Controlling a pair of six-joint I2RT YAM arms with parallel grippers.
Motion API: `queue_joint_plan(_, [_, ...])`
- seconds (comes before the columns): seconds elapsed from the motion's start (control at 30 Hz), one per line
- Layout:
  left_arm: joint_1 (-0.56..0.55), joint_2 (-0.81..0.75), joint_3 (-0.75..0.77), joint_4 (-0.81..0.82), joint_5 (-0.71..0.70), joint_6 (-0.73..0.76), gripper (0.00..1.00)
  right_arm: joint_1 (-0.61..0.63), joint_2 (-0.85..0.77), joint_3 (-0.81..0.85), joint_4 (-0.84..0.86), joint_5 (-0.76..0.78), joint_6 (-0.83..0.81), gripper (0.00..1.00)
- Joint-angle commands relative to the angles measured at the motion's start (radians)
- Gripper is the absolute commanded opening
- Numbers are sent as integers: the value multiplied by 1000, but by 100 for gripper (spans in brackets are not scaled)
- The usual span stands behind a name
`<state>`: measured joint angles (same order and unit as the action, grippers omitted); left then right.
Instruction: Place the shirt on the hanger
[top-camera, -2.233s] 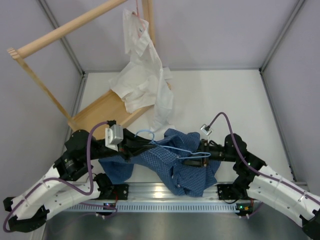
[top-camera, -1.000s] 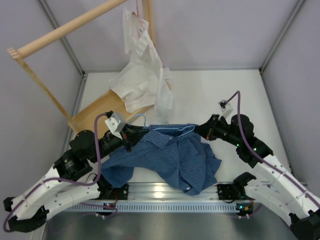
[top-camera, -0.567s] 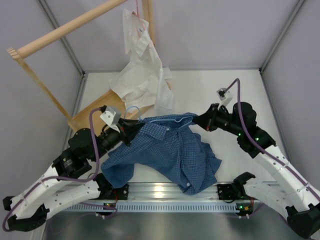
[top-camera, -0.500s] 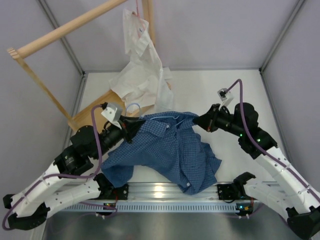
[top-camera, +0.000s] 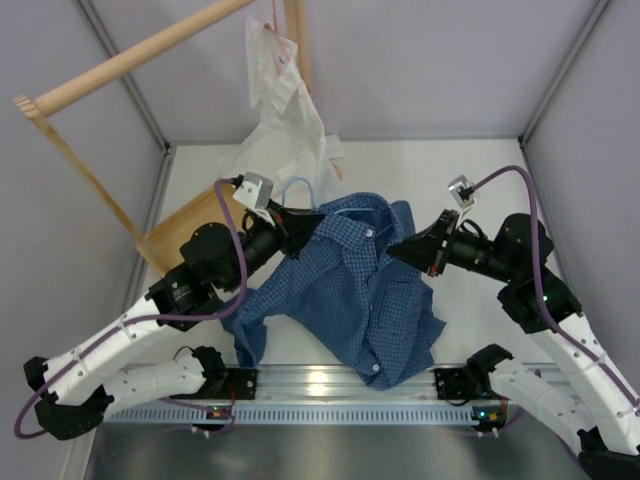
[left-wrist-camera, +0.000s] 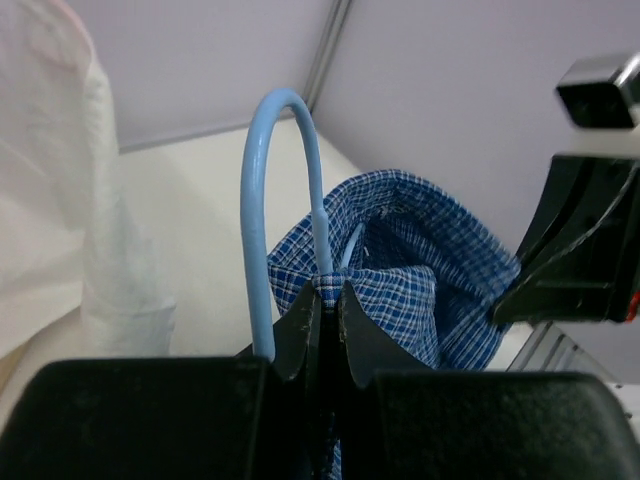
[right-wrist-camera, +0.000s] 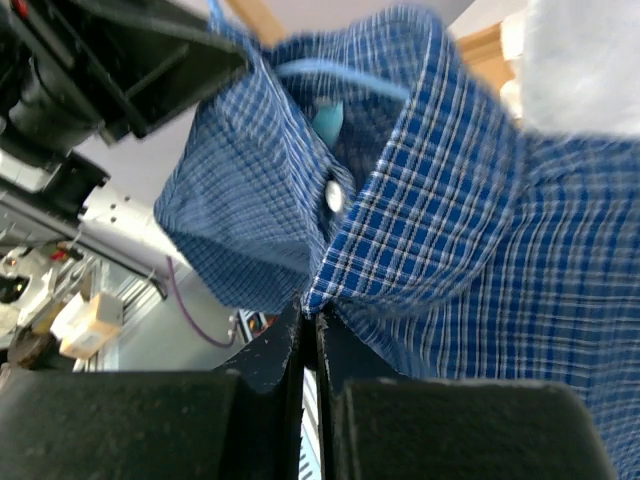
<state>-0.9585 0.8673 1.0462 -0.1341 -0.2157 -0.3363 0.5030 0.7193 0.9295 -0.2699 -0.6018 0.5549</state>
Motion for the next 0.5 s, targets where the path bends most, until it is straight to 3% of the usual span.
queue_joint_plan(0.0, [1, 10, 23, 325, 52, -14, 0, 40, -53, -43, 81, -73, 30, 0])
queue_joint_plan(0.2, [1, 65, 86, 395, 122, 3, 0, 78, -92, -269, 148, -13, 36, 0])
queue_joint_plan(0.33, [1, 76, 57, 424, 324, 45, 0, 77, -119, -282, 83, 22, -25, 9])
queue_joint_plan(0.4, [1, 64, 29, 429, 338, 77, 0, 77, -180, -250, -3, 90, -96, 31])
queue_joint_plan(0.47, [3, 39, 17, 394, 322, 109, 0, 77, -234, -233, -132, 146, -147, 75])
